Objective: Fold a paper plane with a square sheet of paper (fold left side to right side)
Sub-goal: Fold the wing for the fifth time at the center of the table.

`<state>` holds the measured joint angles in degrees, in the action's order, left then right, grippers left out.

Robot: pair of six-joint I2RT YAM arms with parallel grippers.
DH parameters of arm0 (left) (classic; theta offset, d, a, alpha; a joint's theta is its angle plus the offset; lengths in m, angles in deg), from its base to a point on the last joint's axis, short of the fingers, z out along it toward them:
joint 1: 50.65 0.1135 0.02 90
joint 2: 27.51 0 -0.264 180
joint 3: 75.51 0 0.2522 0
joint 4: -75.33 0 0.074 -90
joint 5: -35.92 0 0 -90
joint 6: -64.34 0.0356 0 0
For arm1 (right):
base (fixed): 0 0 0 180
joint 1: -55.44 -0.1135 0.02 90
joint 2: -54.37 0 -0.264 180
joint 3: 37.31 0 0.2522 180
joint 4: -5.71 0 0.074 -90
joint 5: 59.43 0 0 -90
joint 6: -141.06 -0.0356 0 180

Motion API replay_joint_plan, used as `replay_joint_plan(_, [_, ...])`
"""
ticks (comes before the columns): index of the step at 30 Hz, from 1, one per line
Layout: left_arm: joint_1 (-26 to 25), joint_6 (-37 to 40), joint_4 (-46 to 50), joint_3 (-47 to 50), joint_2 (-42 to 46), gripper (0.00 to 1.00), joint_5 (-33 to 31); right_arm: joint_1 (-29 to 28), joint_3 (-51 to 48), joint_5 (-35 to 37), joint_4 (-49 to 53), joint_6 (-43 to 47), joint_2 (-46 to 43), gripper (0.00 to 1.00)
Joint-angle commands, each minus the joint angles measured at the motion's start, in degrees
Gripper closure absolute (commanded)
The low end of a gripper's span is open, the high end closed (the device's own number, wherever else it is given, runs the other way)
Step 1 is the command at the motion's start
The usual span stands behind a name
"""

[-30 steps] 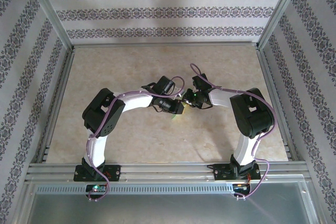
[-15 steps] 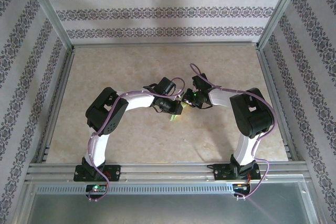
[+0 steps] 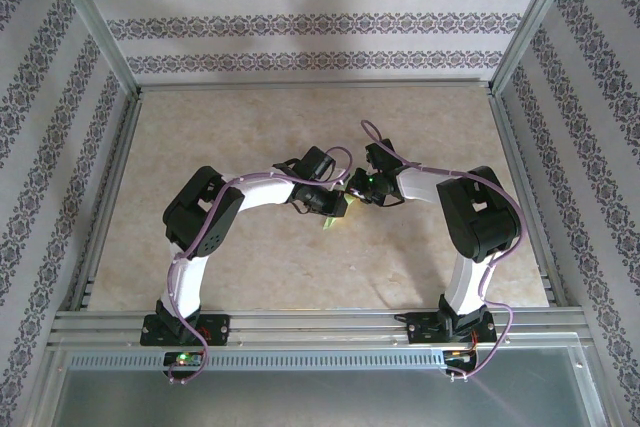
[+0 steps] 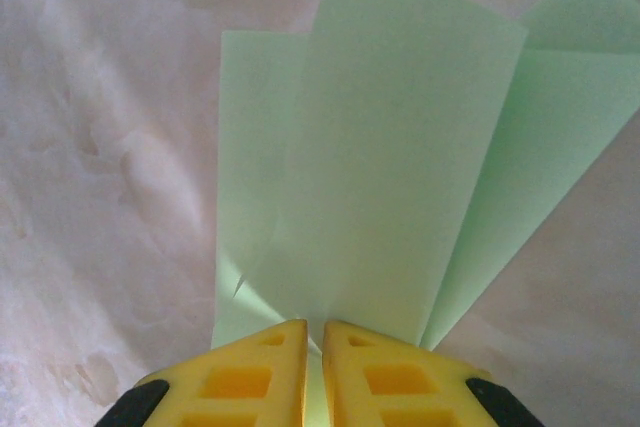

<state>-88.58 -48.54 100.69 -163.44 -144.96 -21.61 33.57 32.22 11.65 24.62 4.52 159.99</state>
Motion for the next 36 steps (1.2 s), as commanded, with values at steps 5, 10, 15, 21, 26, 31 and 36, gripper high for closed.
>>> replay_joint_plan(5, [-0.15, 0.98, 1.5, -0.26, 1.49, 0.89, -2.49, 0.25, 0.04, 1.16, 3.48, 0.75, 2.23, 0.81])
replay_joint_plan(10, [0.36, -1.5, -3.12, 1.66, 4.06, 0.84, 1.8, 0.25, 0.04, 0.99, 3.38, 0.67, 2.28, 0.81])
replay_joint_plan(15, [1.66, -5.0, -7.26, 5.16, 7.63, 0.79, 2.88, 0.25, 0.13, 0.99, 3.23, 0.49, 1.95, 0.81])
replay_joint_plan(21, [3.74, -4.84, -5.36, 6.88, 7.83, 0.77, 2.32, 0.25, 0.09, 0.87, 3.31, 0.49, 1.91, 0.81])
replay_joint_plan(26, [2.98, -4.08, -5.29, 6.33, 6.9, 0.77, 5.48, 0.25, -0.03, 0.96, 3.43, 0.49, 1.94, 0.81])
replay_joint_plan(31, [3.03, -4.0, -4.08, 6.65, 6.72, 0.73, -0.91, 0.22, -0.05, 0.9, 3.33, 0.53, 1.93, 0.81])
replay_joint_plan(36, [3.22, -4.2, -4.25, 3.68, 3.59, 0.69, 0.35, 0.16, 0.22, 0.81, 3.3, 0.58, 1.98, 0.81])
